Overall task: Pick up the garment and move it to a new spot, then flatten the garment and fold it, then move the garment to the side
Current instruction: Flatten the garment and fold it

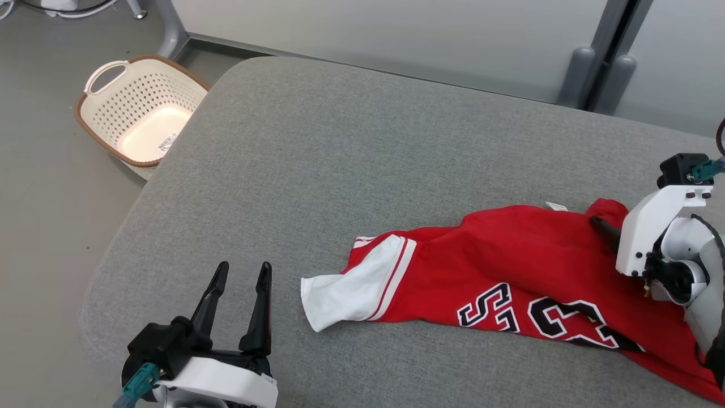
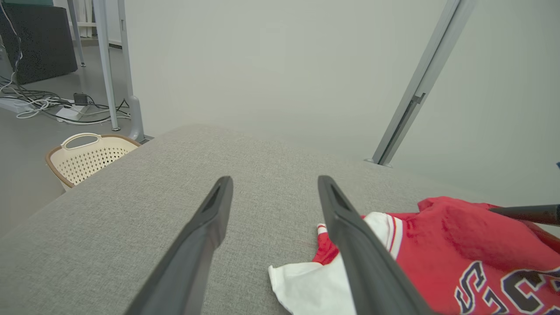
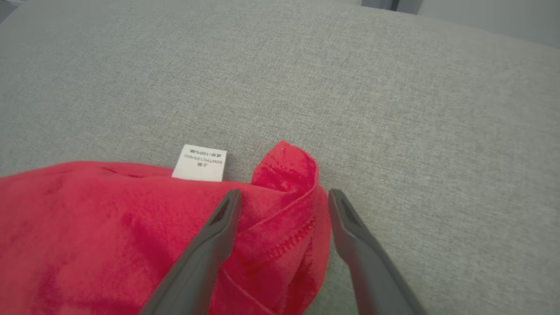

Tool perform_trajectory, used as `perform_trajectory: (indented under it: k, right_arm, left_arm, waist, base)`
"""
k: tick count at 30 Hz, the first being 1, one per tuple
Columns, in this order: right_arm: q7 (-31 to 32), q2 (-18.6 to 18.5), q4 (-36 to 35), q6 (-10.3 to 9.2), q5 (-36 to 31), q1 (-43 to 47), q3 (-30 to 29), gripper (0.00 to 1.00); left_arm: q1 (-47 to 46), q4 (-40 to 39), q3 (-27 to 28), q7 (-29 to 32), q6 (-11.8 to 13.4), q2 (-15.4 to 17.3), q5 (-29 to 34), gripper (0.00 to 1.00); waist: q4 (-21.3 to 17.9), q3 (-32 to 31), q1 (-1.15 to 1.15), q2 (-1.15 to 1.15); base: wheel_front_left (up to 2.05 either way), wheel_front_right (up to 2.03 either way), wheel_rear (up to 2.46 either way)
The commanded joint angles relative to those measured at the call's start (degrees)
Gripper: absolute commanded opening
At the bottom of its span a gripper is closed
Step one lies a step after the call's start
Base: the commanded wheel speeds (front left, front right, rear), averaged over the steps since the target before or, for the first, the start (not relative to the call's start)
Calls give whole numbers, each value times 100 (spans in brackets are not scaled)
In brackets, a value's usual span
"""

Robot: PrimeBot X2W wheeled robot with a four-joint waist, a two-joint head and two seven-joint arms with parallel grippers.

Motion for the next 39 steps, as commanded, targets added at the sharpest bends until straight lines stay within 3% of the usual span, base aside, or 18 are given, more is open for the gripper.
perform_trajectory:
  k: [1, 2, 3, 4, 5, 11, 17, 22, 28, 30, 38, 39]
  right_arm:
    - [73, -33, 91, -1, 65, -80, 64, 58]
    - [92, -44, 151, -1, 90, -103, 105, 40]
    - [92, -44, 151, -1, 90, -103, 105, 40]
    - [52, -52, 176, -1, 100, -128, 144, 9]
    - [-32, -66, 190, -1, 117, -157, 179, 0]
    - [-791, -36, 167, -1, 142, -161, 417, 0]
    - [-1656, 123, -571, -1, 665, 231, 631, 0]
    - [-1531, -130, -1745, -1, 1577, 996, 731, 0]
    - [-1227, -863, -3166, 0, 2110, 2338, 639, 0]
    - [-1167, -979, -3329, 0, 2083, 2740, 586, 0]
    - [-1033, -803, -3412, 0, 1864, 3943, 437, 0]
    - [-1011, -768, -3393, 0, 1813, 4032, 419, 7]
  left_arm:
    - [-49, 20, 50, -7, -28, -14, 48, 100]
    - [-36, 27, 74, -7, -42, -29, 60, 100]
    - [-36, 27, 74, -7, -42, -29, 60, 100]
    - [-19, 36, 97, -7, -53, -40, 78, 100]
    - [-1, 44, 122, -7, -52, -47, 88, 100]
    - [76, 106, 254, -8, -103, -50, 146, 100]
    - [258, 178, 332, -4, -92, 62, 172, 100]
    - [509, 121, 463, 65, 10, 240, 105, 100]
    - [898, -198, 721, 184, 190, 529, 48, 100]
    - [962, -293, 776, 195, 222, 586, 29, 100]
    - [1134, -511, 947, 279, 329, 751, -49, 100]
    - [1149, -523, 961, 281, 340, 765, -59, 100]
  waist:
    - [96, 41, 0, 0]
    - [107, 33, 0, 0]
    - [107, 33, 0, 0]
    - [110, 22, 0, 0]
    - [107, 6, 0, 0]
    - [-80, -204, 0, 0]
    - [-487, -636, 0, 0]
    - [-953, -1070, 0, 0]
    - [-1502, -1208, 0, 0]
    - [-1583, -1198, 0, 0]
    - [-1687, -1154, 0, 0]
    - [-1693, -1153, 0, 0]
  base:
    - [0, 0, 0]
    - [0, 0, 0]
    - [0, 0, 0]
    - [0, 0, 0]
    - [0, 0, 0]
    - [0, 0, 0]
    - [0, 0, 0]
    - [0, 0, 0]
    - [0, 0, 0]
    - [0, 0, 0]
    - [0, 0, 0]
    - [0, 0, 0]
